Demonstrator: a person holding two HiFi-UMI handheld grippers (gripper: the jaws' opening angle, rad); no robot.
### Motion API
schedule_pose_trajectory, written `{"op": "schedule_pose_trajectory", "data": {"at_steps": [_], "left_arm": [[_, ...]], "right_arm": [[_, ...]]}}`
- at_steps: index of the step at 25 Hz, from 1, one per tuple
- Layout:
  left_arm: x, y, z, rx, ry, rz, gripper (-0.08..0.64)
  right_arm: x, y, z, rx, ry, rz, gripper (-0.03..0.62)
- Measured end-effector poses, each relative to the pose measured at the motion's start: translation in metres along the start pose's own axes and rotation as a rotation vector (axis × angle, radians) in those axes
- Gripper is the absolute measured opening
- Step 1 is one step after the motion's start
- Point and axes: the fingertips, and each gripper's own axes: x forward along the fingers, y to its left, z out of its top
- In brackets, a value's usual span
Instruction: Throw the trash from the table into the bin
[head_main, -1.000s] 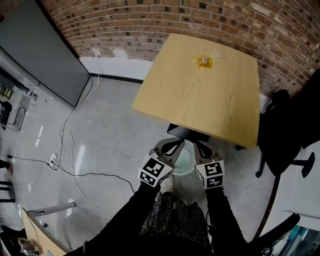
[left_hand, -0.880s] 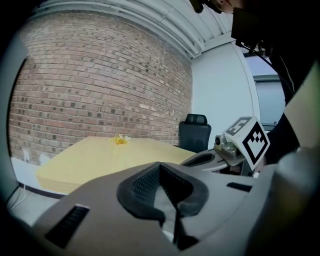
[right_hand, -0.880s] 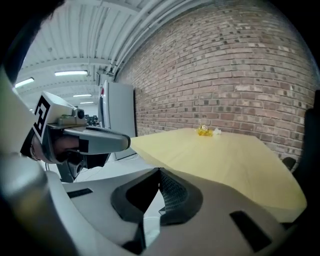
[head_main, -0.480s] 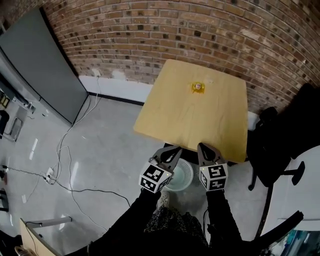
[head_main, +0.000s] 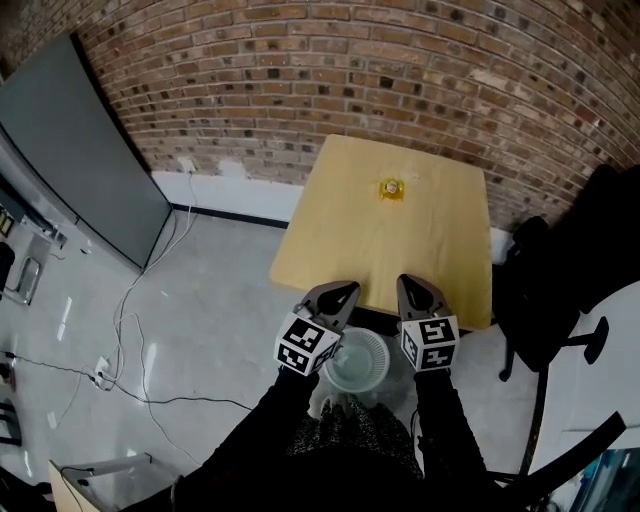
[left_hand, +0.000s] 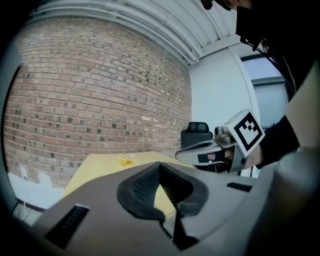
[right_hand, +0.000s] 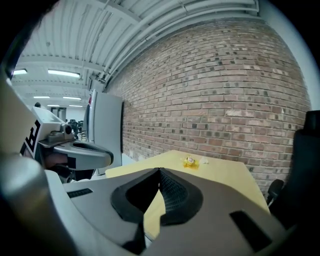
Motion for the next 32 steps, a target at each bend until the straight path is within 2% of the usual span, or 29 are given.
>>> {"op": "schedule_pose_trajectory", "data": {"at_steps": [11, 20, 32], "left_arm": [[0.004, 0.009, 0.011, 0.002, -0.017, 0.015, 0.000], [0.027, 0.029, 0.017, -0.009, -0.025, 0.067, 0.000], [0.089, 0.062, 0.031, -0.016, -0.023, 0.125, 0.000]], "right_arm": [[0.010, -0.020, 0.011, 0.020, -0.015, -0.047, 0.012], [0.037, -0.046, 0.014, 0.017, -0.011, -0.026, 0.012], [0.096, -0.097, 0.024, 0.012, -0.002, 0.042, 0.012]]}}
